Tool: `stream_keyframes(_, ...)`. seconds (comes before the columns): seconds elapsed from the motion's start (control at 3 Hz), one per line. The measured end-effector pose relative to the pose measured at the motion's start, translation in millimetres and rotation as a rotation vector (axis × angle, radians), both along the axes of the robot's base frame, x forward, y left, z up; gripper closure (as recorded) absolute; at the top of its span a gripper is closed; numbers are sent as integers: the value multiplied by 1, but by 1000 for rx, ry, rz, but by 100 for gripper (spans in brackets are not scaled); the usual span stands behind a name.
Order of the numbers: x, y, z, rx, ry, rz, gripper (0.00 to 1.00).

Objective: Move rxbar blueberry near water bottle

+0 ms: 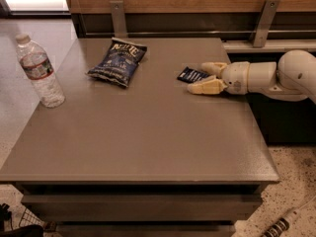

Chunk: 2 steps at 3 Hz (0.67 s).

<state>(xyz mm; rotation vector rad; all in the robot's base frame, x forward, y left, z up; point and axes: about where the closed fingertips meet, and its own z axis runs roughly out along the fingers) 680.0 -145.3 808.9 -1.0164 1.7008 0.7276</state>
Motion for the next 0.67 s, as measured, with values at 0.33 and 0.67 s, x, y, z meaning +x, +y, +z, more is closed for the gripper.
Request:
stream_keyframes(0.33, 0, 0, 4, 0, 0, 0, 95)
stream_keyframes(0.67, 0, 0, 4, 0, 0, 0, 100)
